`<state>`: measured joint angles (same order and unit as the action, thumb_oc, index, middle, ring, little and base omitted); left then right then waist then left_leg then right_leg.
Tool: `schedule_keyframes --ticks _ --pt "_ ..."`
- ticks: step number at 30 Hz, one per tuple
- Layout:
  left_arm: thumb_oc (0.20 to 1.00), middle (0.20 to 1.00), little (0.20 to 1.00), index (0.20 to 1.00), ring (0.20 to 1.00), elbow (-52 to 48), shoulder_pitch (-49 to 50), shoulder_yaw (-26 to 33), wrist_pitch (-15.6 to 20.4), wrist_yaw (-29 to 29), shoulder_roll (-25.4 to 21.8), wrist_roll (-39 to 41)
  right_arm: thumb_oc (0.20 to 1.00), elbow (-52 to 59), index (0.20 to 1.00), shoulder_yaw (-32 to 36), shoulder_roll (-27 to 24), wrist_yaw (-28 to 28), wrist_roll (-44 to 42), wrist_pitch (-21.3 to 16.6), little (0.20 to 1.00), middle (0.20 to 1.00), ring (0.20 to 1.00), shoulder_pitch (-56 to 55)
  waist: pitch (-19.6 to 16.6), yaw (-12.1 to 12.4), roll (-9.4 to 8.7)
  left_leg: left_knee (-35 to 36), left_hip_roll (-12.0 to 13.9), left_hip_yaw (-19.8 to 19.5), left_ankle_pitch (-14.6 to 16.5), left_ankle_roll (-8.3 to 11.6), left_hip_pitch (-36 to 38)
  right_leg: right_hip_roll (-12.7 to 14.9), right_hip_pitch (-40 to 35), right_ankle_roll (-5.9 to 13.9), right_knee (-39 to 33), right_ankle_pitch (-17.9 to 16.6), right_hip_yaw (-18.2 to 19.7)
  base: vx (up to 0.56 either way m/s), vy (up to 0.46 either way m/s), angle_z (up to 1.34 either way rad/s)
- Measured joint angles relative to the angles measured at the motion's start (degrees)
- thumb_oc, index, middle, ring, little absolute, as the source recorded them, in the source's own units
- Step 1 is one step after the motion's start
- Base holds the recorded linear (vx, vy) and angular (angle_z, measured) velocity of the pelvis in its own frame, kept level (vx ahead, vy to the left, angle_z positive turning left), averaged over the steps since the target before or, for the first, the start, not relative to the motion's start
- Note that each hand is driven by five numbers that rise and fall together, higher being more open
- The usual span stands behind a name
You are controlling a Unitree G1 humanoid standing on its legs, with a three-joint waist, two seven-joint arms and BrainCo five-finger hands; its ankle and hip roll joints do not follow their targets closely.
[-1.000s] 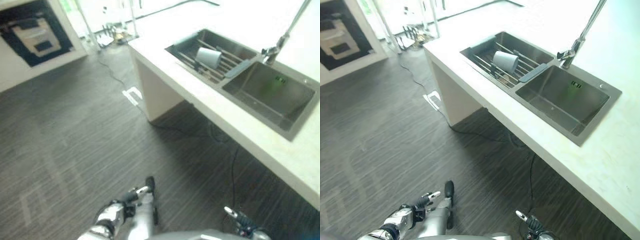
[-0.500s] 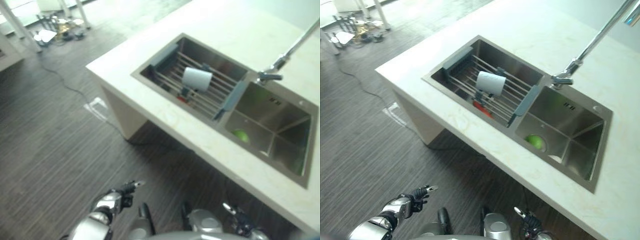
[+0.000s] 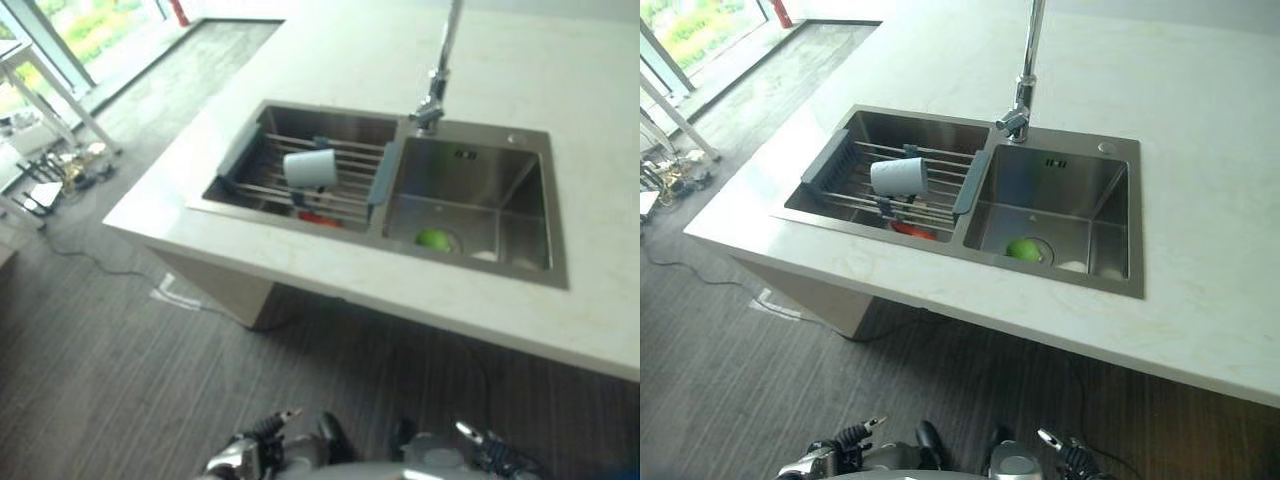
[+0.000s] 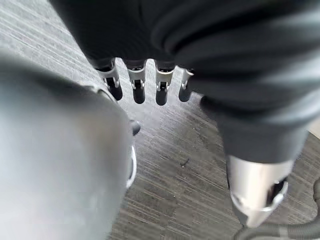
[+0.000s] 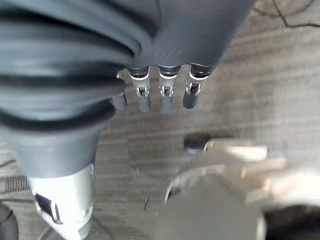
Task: Place the dishes in the dishwasher.
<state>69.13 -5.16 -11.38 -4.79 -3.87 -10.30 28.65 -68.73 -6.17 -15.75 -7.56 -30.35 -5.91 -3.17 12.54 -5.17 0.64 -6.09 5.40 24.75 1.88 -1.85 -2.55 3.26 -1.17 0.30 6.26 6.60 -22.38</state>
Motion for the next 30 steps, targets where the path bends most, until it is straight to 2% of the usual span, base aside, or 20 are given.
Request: schedule_keyframes --ticks 3,7,8,9,10,11,12,13,14,15,16,17,18,20,21,24,26,27,29,30 --pt "1.000 1.000 1.000 1.000 1.000 -0.1 0.0 -0.6 0.0 -0.8 0.1 0.1 1.000 -0.5 1.000 0.1 0.0 0.6 0.0 -0.6 1.000 1.000 1.000 -1.5 -1.4 -0.7 -1.18 1.8 -0.8 -0.4 -0.7 -0.18 1.1 0.1 -0.5 -0.42 0.5 0.0 -0.4 0.00 -0.028 0.07" --pt "1.000 1.000 1.000 1.000 1.000 -0.8 -1.0 -2.2 -0.2 -0.7 0.1 0.0 1.000 -0.4 1.000 0.1 0.1 0.3 0.0 -1.2 1.000 1.000 1.000 -1.4 -1.7 -1.3 -0.88 1.3 -1.2 -1.2 -0.7 -0.30 1.1 0.3 -0.5 -0.05 2.4 1.3 0.1 -0.02 -0.042 0.23" --pt "1.000 1.000 1.000 1.000 1.000 -0.5 -1.2 -1.9 -0.2 -0.7 -0.5 0.0 1.000 -0.3 1.000 0.0 0.7 0.2 0.2 -1.1 1.000 1.000 1.000 -1.2 -1.7 -2.0 -1.14 -3.4 -0.8 -3.1 -0.6 0.15 -1.1 -1.0 0.4 -0.43 3.8 3.9 4.0 -0.03 0.015 0.61" --pt "1.000 1.000 1.000 1.000 1.000 -0.5 -1.2 -1.6 -0.1 -0.7 -0.9 0.0 1.000 -0.6 1.000 0.1 1.0 0.3 0.6 -1.0 1.000 1.000 1.000 -1.0 -1.7 -2.0 -1.63 -10.1 -0.2 -5.0 -0.3 1.10 -4.3 -0.8 0.4 -2.72 4.2 4.5 6.1 0.05 0.328 0.28" --pt "1.000 1.000 1.000 1.000 1.000 -1.8 -0.5 1.4 2.3 0.0 -1.2 0.1 1.000 -0.7 1.000 0.0 0.2 0.7 0.4 -1.1 1.000 1.000 1.000 0.2 -1.5 -0.3 -1.95 -26.7 0.9 -12.1 -4.1 6.71 -13.2 -0.6 0.6 -4.49 4.6 3.6 8.3 0.08 0.452 -0.35" --pt "1.000 1.000 1.000 1.000 1.000 -1.9 -1.4 1.9 2.0 -0.3 -2.2 0.2 1.000 -1.8 1.000 0.1 -0.6 0.6 0.4 -1.1 1.000 1.000 1.000 1.7 -1.5 0.1 -1.69 -25.6 1.2 -15.3 -2.3 6.87 -14.0 -0.4 0.7 -1.58 4.4 2.7 9.8 0.16 0.488 -0.93" --pt "1.000 1.000 1.000 1.000 1.000 -1.2 -1.1 1.9 1.4 -0.5 -2.7 0.0 1.000 -2.0 1.000 0.1 -1.3 0.6 0.4 -1.2 1.000 1.000 1.000 2.7 -1.7 0.1 -1.32 -16.5 2.0 -16.9 -1.6 6.42 -11.7 -0.7 0.6 -0.84 3.7 2.3 11.3 0.12 0.314 -1.03" --pt "1.000 1.000 1.000 1.000 1.000 0.7 -0.8 2.0 0.5 -0.8 -2.7 -0.1 1.000 -1.9 1.000 0.1 -2.4 0.6 0.4 -1.5 1.000 1.000 1.000 3.0 -2.1 -0.3 -0.22 -4.1 4.5 -19.5 -2.4 6.80 -8.6 -1.8 0.6 -0.12 2.6 1.8 12.4 0.09 0.260 -0.99" --pt "1.000 1.000 1.000 1.000 1.000 2.4 -1.0 2.3 -0.1 -1.0 -2.5 -0.1 1.000 -1.7 1.000 0.1 -3.3 0.7 -0.2 -1.8 1.000 1.000 1.000 2.6 -2.1 -1.2 0.52 3.2 7.7 -25.2 -3.8 8.36 -7.3 -3.3 0.7 -0.23 2.5 1.3 13.5 0.12 0.391 -0.88" --pt "1.000 1.000 1.000 1.000 1.000 3.1 -0.8 2.4 -0.4 -1.3 -2.1 -0.1 1.000 -1.7 1.000 0.1 -4.1 0.8 -0.3 -1.8 1.000 1.000 1.000 1.9 -2.2 -1.0 0.69 4.0 9.3 -29.6 -4.2 9.07 -6.5 -3.8 1.6 -0.42 3.0 1.3 14.8 0.10 0.366 -0.75" --pt "1.000 1.000 1.000 1.000 1.000 2.9 -0.6 2.4 -0.1 -1.1 -1.8 -0.3 1.000 -1.7 1.000 0.4 -4.8 0.9 -1.3 -1.8 1.000 1.000 1.000 1.1 -2.2 -1.2 0.80 3.6 9.5 -30.5 -3.9 9.15 -5.3 -3.7 1.9 -0.93 3.5 0.6 16.0 0.08 0.420 -0.72" --pt "1.000 1.000 1.000 1.000 1.000 3.2 -0.4 2.5 -0.4 -1.2 -1.7 -0.6 1.000 -1.8 1.000 1.0 -5.3 1.2 -2.8 -1.7 1.000 1.000 1.000 1.1 -2.0 -1.3 0.77 2.6 9.2 -29.2 -3.7 8.99 -4.3 -3.4 2.0 -1.10 3.8 0.2 17.0 0.02 0.295 -0.59" --pt "1.000 1.000 1.000 1.000 1.000 3.3 -0.4 2.3 -0.8 -1.4 -1.2 -0.7 1.000 -1.8 1.000 4.1 -5.5 1.8 -4.8 -1.6 1.000 1.000 1.000 0.5 -2.2 -2.2 1.30 5.4 8.9 -23.6 -4.0 8.89 -1.2 -2.9 1.8 -0.76 3.9 0.3 17.4 0.02 0.262 -0.23" --pt "1.000 1.000 1.000 1.000 1.000 3.1 -2.1 0.9 -1.2 -1.8 -0.7 -1.2 1.000 -1.8 1.000 6.7 -5.3 2.1 -6.9 -1.0 1.000 1.000 1.000 -0.3 -1.9 -3.0 3.31 9.2 8.6 -19.1 -5.6 8.73 2.4 -2.6 2.5 1.14 4.0 0.5 16.9 0.06 0.226 -0.06" --pt "1.000 1.000 1.000 1.000 1.000 2.5 -3.4 -0.1 -1.5 -1.7 -0.9 -1.1 1.000 -1.8 1.000 7.2 -3.8 1.8 -6.9 -0.9 1.000 1.000 1.000 -0.4 -1.6 -3.1 1.10 11.1 5.8 -17.2 -7.8 8.73 4.2 0.4 2.3 3.21 3.5 0.3 17.5 0.08 0.211 -0.31" --pt "1.000 1.000 1.000 1.000 1.000 2.5 -2.9 -1.8 -2.7 -0.5 -2.8 1.0 1.000 -2.3 1.000 8.7 -0.6 1.8 -6.7 0.7 1.000 1.000 1.000 -0.6 -2.5 -2.5 -0.48 11.2 1.2 -12.9 -5.9 5.50 6.7 8.7 -1.0 5.69 -1.9 -3.0 9.5 0.03 0.094 -0.53" --pt "1.000 1.000 1.000 1.000 1.000 0.5 -1.5 -1.4 -3.3 -0.6 -4.7 4.1 1.000 -2.8 1.000 8.9 2.0 2.0 -6.7 1.8 1.000 1.000 1.000 -1.9 -3.2 -2.2 -0.86 11.2 0.1 -12.4 -5.4 4.89 6.6 12.2 -1.7 7.94 -4.8 -6.2 7.7 0.03 0.032 -0.18" --pt "1.000 1.000 1.000 1.000 1.000 0.6 -0.8 0.2 -4.4 -0.8 -4.9 5.8 1.000 -2.7 1.000 8.9 2.3 2.2 -6.7 1.8 1.000 1.000 1.000 -2.1 -3.5 -2.2 -0.41 11.2 0.2 -12.2 -5.4 5.11 6.6 12.0 -2.2 10.17 -5.9 -6.8 7.7 0.03 0.033 -0.16" --pt "1.000 1.000 1.000 1.000 1.000 0.6 1.9 2.7 -8.2 -2.9 -2.3 9.3 1.000 -2.3 1.000 9.0 -0.4 2.9 -6.7 1.5 1.000 1.000 1.000 -2.5 -4.7 -2.3 2.54 11.1 1.6 -11.5 -5.8 6.34 6.6 10.2 -2.9 10.24 -7.4 -8.2 8.1 0.04 0.048 -0.17" --pt "1.000 1.000 1.000 1.000 1.000 0.6 2.4 2.7 -8.8 -3.2 -1.6 10.1 1.000 -2.1 1.000 9.0 -1.4 3.0 -6.7 1.5 1.000 1.000 1.000 -2.6 -5.1 -2.3 3.19 11.1 1.7 -11.6 -5.8 6.33 6.6 9.9 -3.0 10.23 -7.5 -8.2 8.0 0.05 0.049 -0.08"
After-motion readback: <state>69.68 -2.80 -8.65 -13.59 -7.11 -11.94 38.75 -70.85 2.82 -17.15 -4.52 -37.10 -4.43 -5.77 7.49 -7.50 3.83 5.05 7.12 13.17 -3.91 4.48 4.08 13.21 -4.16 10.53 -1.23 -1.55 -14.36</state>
